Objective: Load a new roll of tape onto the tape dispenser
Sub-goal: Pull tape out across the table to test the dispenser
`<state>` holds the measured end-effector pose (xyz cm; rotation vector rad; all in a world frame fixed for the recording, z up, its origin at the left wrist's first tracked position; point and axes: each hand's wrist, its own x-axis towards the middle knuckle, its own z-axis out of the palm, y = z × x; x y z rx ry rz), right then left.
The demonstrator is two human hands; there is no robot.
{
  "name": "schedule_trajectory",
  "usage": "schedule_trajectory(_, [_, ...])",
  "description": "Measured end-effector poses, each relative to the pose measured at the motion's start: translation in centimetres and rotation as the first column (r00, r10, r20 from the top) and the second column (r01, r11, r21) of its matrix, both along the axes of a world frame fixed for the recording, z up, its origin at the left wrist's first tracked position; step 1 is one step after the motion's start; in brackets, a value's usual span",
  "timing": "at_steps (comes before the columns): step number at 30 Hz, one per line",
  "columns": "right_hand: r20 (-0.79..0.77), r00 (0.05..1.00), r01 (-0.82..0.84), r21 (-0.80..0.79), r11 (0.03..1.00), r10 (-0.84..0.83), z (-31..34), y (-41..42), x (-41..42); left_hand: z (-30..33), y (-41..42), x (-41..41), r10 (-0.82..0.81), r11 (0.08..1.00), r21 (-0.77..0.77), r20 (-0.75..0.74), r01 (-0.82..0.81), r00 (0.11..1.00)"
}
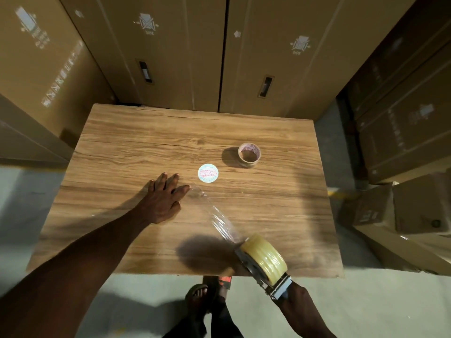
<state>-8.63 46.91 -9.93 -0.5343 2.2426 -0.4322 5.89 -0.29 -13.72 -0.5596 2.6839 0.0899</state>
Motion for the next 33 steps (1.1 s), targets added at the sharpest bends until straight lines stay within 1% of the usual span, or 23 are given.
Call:
schedule_trajectory(3, [0.021, 1.0, 0.005, 0.035, 0.999, -0.005, 1.3, 1.8, 1.1, -0.2, 0.1, 0.0, -0.006, 1.0, 0.004, -0.01, 0.006, 1.0])
schedule_trajectory(5, [-0.014, 0.999, 0.033, 0.026, 0.999, -0.033, 1.3, 2.5, 1.3, -0.4, 0.1, 0.1, -0.002, 1.0, -0.009, -0.005, 0.002, 1.0])
schedule_trajectory(8, [-0.051, 0.999, 0.003, 0.021, 1.0, -0.002, 1.9, 2.0, 1.2, -0.2, 0.2, 0.1, 0.024, 1.0, 0.004, 0.019, -0.024, 1.0])
schedule_trajectory(10, [-0.067, 0.997, -0.032, 0.01, 0.999, 0.033, 2.2, 1.6, 1.1, -0.2, 0.5, 0.0, 0.037, 0.999, -0.004, 0.014, -0.037, 0.999])
schedule_trajectory(12, [-0.094, 0.993, -0.071, 0.018, 0.997, 0.073, 2.4, 1.4, 1.0, 0.2, 1.4, -0.2, 0.064, 0.998, -0.019, 0.045, -0.063, 0.997])
schedule_trajectory(15, [-0.147, 0.982, -0.107, 0.065, 0.992, 0.116, 2.0, 1.4, 1.0, 0.4, 3.2, -0.3, 0.127, 0.991, -0.042, 0.091, -0.123, 0.988])
schedule_trajectory(17, [-0.224, 0.955, -0.178, 0.1, 0.979, 0.196, 1.6, 1.3, 1.3, 0.8, 3.9, -0.8, 0.175, 0.984, -0.045, 0.063, -0.172, 0.983])
schedule_trajectory(18, [-0.216, 0.943, -0.228, 0.137, 0.964, 0.254, 1.3, 1.4, 1.4, 0.8, 4.1, -1.1, 0.196, 0.98, -0.045, 0.055, -0.194, 0.979])
schedule_trajectory(19, [-0.243, 0.928, -0.255, 0.141, 0.957, 0.283, 1.1, 1.4, 1.5, 0.9, 4.3, -1.3, 0.211, 0.977, -0.047, 0.046, -0.209, 0.976])
schedule_trajectory(20, [-0.239, 0.929, -0.251, 0.157, 0.955, 0.284, 0.7, 1.4, 1.6, 1.0, 4.6, -1.3, 0.223, 0.974, -0.042, 0.039, -0.222, 0.974])
schedule_trajectory(22, [-0.254, 0.943, -0.173, 0.182, 0.968, 0.217, 1.0, 1.1, 1.9, 1.2, 5.1, -1.4, 0.246, 0.969, -0.048, 0.024, -0.244, 0.969])
schedule_trajectory(25, [-0.196, 0.97, -0.106, 0.204, 0.973, 0.147, 1.6, 1.2, 2.4, 1.2, 5.4, -1.9, 0.275, 0.96, -0.055, 0.023, -0.273, 0.961])
schedule_trajectory(28, [-0.179, 0.97, -0.116, 0.248, 0.962, 0.163, 2.1, 1.5, 2.5, 1.3, 5.6, -2.1, 0.299, 0.953, -0.048, 0.024, -0.298, 0.954])
schedule_trajectory(30, [-0.162, 0.972, -0.126, 0.257, 0.958, 0.171, 1.8, 1.9, 2.6, 1.4, 5.4, -2.0, 0.318, 0.948, -0.04, 0.06, -0.316, 0.946])
schedule_trajectory(33, [-0.134, 0.98, -0.107, 0.263, 0.959, 0.147, 2.4, 2.4, 3.0, 0.8, 5.4, -2.0, 0.318, 0.948, -0.028, 0.059, -0.317, 0.946])
